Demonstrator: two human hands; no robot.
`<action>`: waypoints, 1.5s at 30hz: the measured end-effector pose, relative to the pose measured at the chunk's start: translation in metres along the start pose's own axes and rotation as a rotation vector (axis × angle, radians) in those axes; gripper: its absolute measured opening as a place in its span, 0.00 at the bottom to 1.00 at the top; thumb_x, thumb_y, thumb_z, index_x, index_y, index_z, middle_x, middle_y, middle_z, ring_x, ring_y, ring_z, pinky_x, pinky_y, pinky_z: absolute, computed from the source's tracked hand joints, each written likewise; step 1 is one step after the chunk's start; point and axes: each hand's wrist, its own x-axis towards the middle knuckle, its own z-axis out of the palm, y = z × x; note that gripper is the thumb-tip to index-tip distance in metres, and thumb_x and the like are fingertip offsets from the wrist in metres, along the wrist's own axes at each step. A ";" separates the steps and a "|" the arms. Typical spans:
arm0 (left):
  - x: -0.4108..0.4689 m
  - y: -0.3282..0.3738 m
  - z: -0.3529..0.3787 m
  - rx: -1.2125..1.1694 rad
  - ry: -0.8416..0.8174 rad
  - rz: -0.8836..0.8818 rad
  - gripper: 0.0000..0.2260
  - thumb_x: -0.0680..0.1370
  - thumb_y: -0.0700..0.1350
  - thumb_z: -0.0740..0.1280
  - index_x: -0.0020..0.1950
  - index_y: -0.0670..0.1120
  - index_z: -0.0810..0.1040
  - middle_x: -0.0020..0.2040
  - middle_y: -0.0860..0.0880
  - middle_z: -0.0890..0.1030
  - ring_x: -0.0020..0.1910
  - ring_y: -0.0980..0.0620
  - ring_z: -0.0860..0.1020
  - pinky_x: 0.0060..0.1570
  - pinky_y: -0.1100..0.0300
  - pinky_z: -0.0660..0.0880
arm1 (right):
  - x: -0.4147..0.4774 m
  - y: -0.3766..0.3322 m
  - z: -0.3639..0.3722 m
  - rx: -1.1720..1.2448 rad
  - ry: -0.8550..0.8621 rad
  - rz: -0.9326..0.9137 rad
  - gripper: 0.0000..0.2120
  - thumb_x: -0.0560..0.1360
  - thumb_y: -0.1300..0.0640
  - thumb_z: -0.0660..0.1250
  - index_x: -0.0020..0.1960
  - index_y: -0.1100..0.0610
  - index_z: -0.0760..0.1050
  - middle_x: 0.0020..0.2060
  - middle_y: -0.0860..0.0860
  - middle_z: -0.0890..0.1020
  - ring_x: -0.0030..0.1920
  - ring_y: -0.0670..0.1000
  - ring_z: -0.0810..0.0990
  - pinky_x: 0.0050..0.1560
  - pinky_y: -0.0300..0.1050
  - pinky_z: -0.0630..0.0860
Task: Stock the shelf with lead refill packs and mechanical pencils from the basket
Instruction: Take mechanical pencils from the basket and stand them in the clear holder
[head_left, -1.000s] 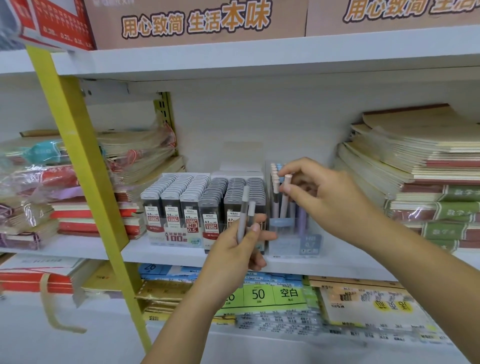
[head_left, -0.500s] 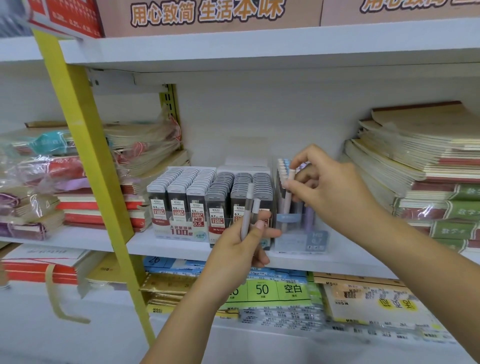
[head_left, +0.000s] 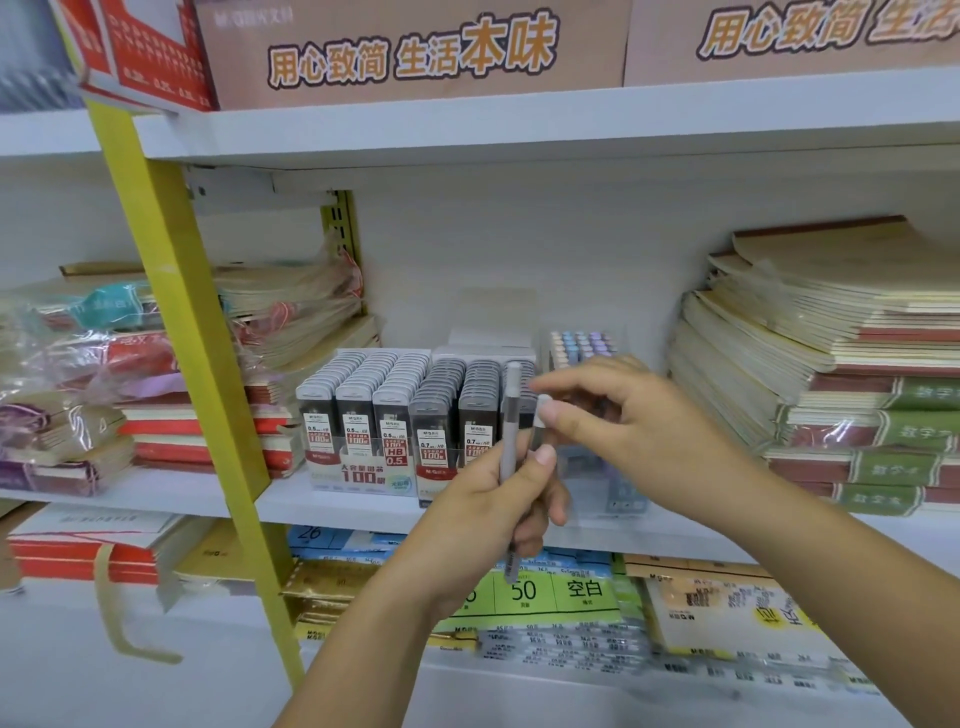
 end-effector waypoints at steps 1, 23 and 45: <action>0.001 0.001 0.002 0.012 -0.009 0.002 0.14 0.79 0.58 0.63 0.59 0.54 0.80 0.37 0.50 0.78 0.28 0.56 0.67 0.31 0.64 0.70 | -0.002 -0.001 -0.001 0.137 -0.006 0.041 0.07 0.76 0.54 0.69 0.53 0.48 0.81 0.42 0.43 0.82 0.45 0.39 0.78 0.45 0.26 0.70; 0.010 -0.015 -0.014 0.273 0.393 -0.021 0.06 0.82 0.50 0.65 0.49 0.63 0.75 0.36 0.56 0.79 0.28 0.61 0.72 0.36 0.57 0.68 | 0.041 0.039 -0.023 -0.286 0.184 -0.013 0.05 0.77 0.51 0.66 0.51 0.47 0.78 0.43 0.46 0.78 0.44 0.43 0.76 0.47 0.42 0.72; 0.009 -0.013 0.000 0.286 0.374 0.066 0.06 0.85 0.49 0.59 0.55 0.55 0.75 0.46 0.55 0.86 0.29 0.59 0.74 0.30 0.66 0.72 | 0.006 0.028 -0.034 -0.085 0.220 -0.061 0.03 0.76 0.56 0.69 0.49 0.50 0.79 0.38 0.42 0.81 0.40 0.39 0.80 0.41 0.31 0.75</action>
